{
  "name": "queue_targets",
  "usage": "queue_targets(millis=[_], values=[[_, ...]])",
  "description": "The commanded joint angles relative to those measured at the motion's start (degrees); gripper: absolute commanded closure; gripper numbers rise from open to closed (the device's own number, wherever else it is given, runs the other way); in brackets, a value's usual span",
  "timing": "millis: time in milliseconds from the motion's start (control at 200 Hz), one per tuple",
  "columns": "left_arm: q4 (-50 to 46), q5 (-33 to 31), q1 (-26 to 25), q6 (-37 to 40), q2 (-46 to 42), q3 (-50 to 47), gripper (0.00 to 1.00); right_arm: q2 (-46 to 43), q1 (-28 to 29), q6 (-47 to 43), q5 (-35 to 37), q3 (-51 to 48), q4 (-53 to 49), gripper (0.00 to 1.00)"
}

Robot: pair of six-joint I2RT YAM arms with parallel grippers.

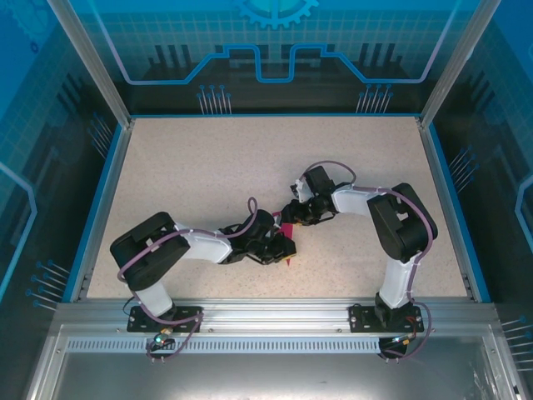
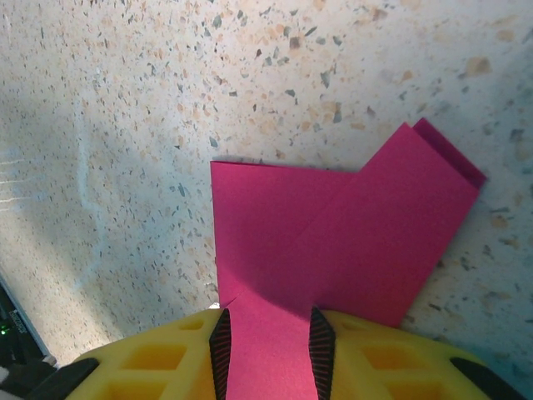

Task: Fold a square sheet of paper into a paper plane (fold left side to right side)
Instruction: Fold the wing for the fifth time at the center of the table.

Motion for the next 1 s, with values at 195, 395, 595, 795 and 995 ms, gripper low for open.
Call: queue_targets(millis=[195,395,595,795,995], values=[[-0.6,0.05,-0.7,-0.86,2.19,-1.57,0.83,2.78,1.03,-1.15,4.31,0.39,-3.71,0.65],[0.5,0.0,-1.07,-1.43,2.64,-2.3,0.83,3.23,1.07,-1.19,4.31,0.53,-3.94,0.65],[0.93,-0.06,-1.37,-1.43,2.67,-2.31,0.83,3.31,1.07,-1.21,4.4,0.54,-4.13,0.65],[1.1,-0.07,-1.71,-1.24,2.79,-1.63,0.83,3.46,1.11,-1.36,4.46,0.65,-4.28,0.65],[1.15,-0.06,-2.15,-1.56,3.86,-1.59,0.83,3.51,1.08,-1.26,4.51,0.76,-4.49,0.65]])
